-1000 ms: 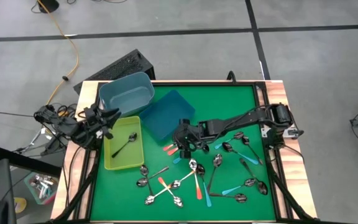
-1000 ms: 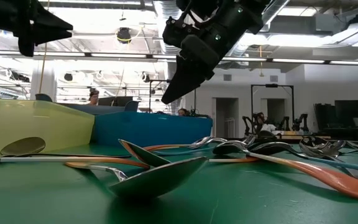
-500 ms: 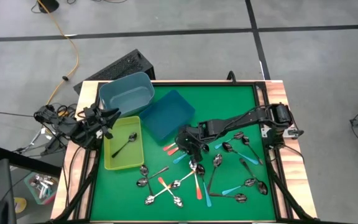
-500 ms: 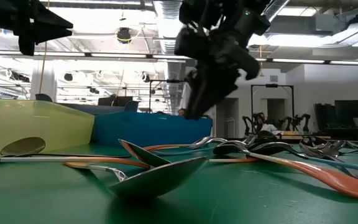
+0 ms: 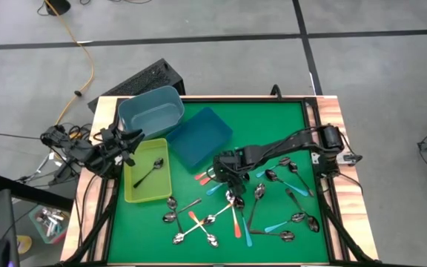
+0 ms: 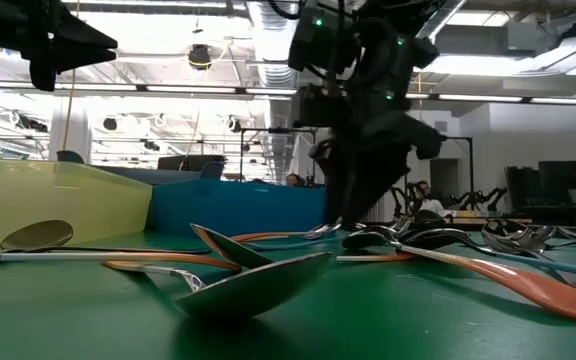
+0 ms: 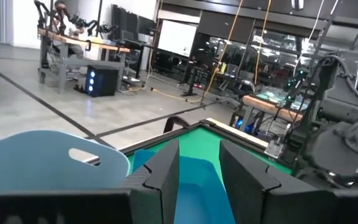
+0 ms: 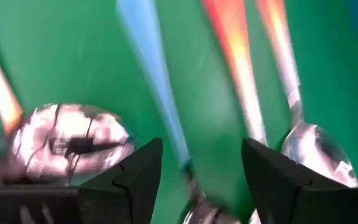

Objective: Sort silverware by color (type)
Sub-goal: Put the blue spoon into the light blue bin

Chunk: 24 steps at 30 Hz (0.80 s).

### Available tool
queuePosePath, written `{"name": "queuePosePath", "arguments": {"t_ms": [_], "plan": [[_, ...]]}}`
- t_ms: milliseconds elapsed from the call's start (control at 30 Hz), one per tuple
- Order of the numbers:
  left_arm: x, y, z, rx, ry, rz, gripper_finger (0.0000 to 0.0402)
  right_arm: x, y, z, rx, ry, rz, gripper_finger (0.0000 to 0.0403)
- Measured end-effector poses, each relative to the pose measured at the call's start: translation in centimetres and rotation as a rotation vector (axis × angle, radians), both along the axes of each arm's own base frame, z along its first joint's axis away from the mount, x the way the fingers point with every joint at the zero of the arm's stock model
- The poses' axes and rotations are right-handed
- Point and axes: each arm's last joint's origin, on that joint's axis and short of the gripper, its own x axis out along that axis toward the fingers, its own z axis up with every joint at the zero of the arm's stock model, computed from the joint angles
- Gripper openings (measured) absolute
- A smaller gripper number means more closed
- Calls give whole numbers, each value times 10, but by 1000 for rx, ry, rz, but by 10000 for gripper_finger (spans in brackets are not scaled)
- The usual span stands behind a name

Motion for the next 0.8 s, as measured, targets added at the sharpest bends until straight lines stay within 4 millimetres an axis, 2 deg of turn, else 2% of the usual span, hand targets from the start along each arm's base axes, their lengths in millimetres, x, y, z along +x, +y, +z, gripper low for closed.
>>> {"name": "queuePosePath", "arguments": {"t_ms": [167,467,633,800], "plan": [[0,0,-1,4,7,2,101,2,3,-16,-3,50,10,233],[0,0,-1,3,7,5,101,2,-4,-17,5,58,-45,221],[0,0,-1,-14,-3,1,101,-1,-8,-18,23,94,-115,189],[0,0,-1,-15,-3,5,101,-1,-8,-18,-4,93,-133,136]]}}
